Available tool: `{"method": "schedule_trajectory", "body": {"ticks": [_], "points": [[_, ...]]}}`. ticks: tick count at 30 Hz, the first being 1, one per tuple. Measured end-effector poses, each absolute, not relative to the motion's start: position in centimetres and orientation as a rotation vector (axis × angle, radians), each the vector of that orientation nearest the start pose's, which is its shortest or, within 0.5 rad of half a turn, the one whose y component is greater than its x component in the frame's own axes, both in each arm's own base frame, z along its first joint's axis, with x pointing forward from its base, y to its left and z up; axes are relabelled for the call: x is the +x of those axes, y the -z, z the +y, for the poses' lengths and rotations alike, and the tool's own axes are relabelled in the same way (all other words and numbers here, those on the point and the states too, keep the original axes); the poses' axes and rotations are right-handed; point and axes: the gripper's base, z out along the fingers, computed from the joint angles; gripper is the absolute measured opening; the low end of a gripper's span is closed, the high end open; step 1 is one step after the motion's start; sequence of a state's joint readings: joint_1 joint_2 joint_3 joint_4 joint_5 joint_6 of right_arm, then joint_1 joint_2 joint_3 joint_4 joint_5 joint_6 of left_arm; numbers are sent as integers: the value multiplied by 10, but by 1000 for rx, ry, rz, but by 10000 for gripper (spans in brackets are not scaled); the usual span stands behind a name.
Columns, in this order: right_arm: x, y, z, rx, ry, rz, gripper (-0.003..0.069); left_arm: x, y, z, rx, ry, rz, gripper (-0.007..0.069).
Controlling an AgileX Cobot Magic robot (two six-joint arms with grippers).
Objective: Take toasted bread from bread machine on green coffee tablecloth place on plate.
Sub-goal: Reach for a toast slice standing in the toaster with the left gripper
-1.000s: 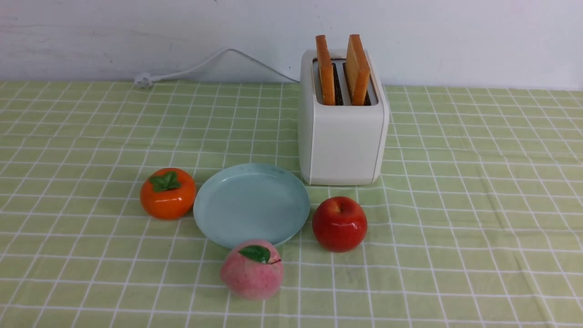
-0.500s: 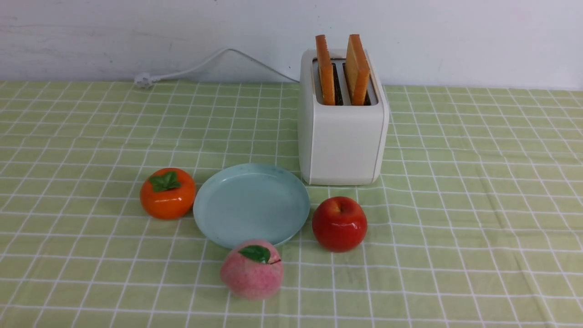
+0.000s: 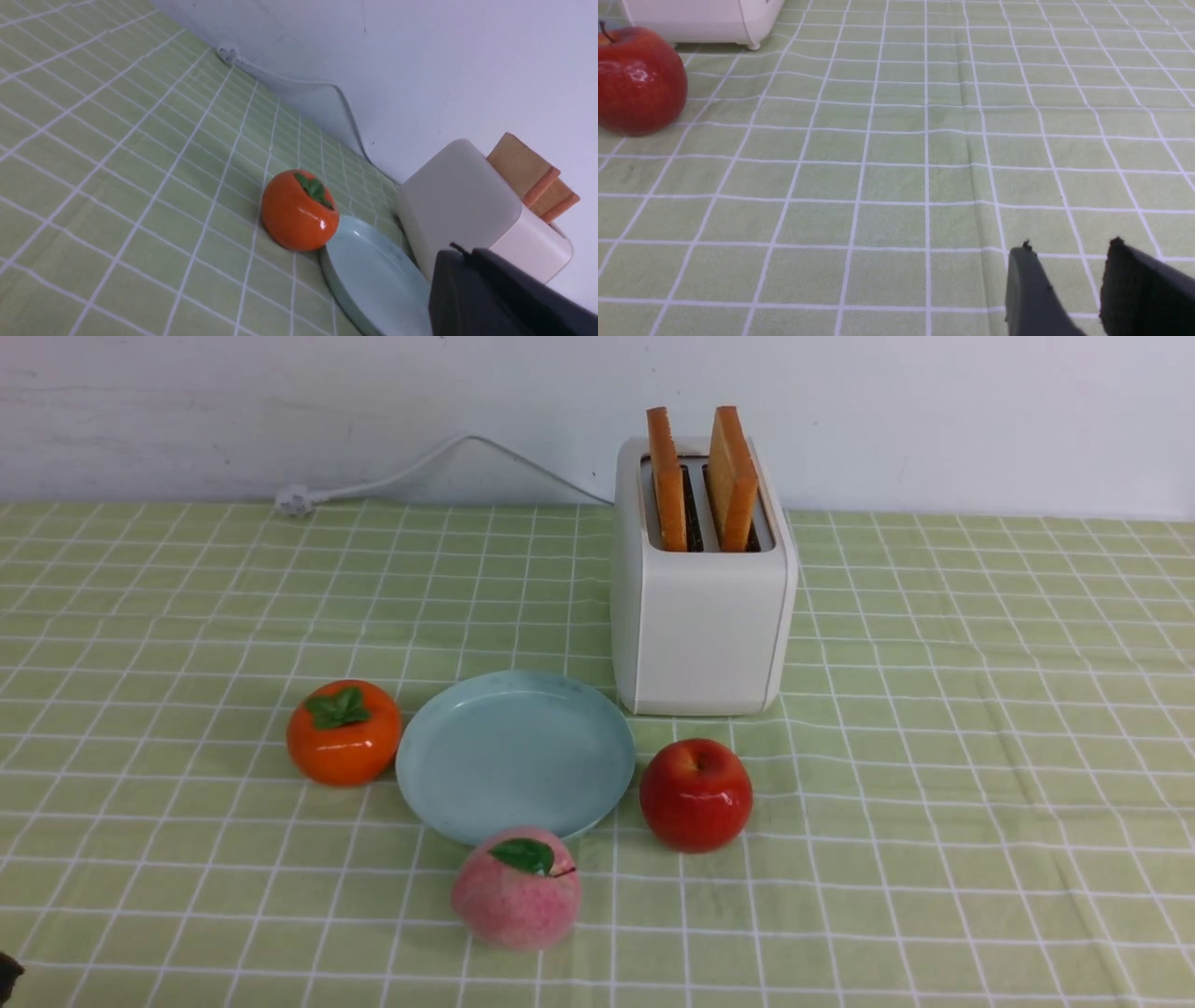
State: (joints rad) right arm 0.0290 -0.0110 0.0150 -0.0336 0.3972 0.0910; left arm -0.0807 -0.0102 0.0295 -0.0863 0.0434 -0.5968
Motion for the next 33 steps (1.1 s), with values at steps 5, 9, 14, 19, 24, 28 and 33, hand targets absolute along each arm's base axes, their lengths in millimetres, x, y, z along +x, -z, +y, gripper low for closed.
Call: {"method": "schedule_trajectory", "body": {"ticks": [5, 9, 14, 19, 24, 28, 33], "points": [[52, -174, 1, 45, -59, 1868, 240, 57, -203, -5, -510, 665, 1465, 18], [54, -178, 5, 243, -293, 1790, 240, 56, -207, -4, -602, 783, 1387, 18], [56, -191, 6, 466, -553, 1609, 240, 54, -221, -4, -598, 808, 1344, 18], [56, -203, 4, 504, -596, 1501, 209, 51, -249, -5, -535, 754, 1364, 18], [55, -252, 10, 361, -511, 1631, 46, 80, -298, -7, -405, 505, 1617, 18], [61, -285, 14, 177, -377, 1790, -17, 124, -326, -10, -306, 397, 1662, 18], [70, -304, 16, 59, -314, 1835, -18, 177, -335, -20, -249, 415, 1598, 18]]}}
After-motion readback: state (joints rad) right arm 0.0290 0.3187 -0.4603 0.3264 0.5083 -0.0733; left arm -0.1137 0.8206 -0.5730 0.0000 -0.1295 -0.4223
